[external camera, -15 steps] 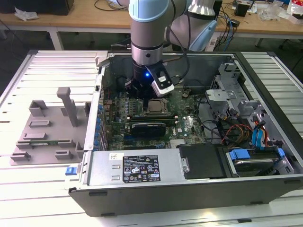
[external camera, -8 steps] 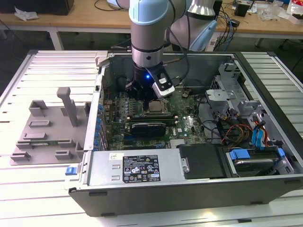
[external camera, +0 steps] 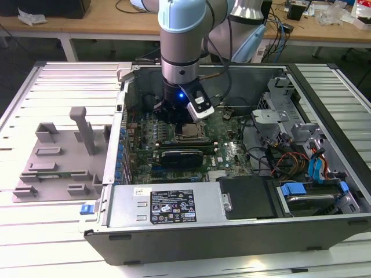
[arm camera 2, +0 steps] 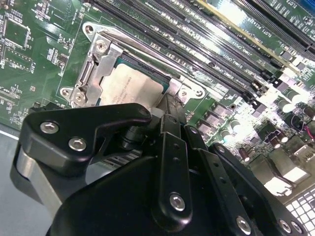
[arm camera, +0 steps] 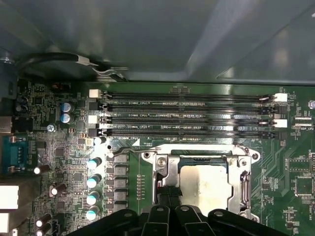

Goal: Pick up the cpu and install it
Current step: 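Close the cpu cover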

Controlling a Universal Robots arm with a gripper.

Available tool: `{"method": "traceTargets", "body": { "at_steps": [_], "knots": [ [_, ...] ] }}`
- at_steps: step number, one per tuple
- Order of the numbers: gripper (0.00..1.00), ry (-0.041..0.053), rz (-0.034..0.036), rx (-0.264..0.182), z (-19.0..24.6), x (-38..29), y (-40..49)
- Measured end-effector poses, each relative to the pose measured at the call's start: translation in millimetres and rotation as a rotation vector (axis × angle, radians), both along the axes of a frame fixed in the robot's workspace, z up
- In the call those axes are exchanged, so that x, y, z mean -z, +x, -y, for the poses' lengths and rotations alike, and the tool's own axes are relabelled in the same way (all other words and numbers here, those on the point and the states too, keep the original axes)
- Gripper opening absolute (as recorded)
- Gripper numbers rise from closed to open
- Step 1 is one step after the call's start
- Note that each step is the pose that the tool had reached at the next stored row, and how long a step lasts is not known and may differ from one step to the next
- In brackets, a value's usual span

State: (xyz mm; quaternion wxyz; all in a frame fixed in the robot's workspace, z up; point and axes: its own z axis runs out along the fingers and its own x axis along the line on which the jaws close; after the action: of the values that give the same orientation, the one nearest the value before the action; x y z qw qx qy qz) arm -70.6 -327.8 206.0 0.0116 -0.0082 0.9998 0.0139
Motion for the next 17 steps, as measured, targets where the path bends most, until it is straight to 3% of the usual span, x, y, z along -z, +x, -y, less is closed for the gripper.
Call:
{"method": "traceTargets", "body": {
  "at_steps": [13,17],
  "knots": [
    [0.11,-0.0009,-0.0001,-0.002,2.5,1.3,0.0],
    [0.11,-0.0012,-0.0001,-0.002,2.5,-4.1,0.0]
  ]
}}
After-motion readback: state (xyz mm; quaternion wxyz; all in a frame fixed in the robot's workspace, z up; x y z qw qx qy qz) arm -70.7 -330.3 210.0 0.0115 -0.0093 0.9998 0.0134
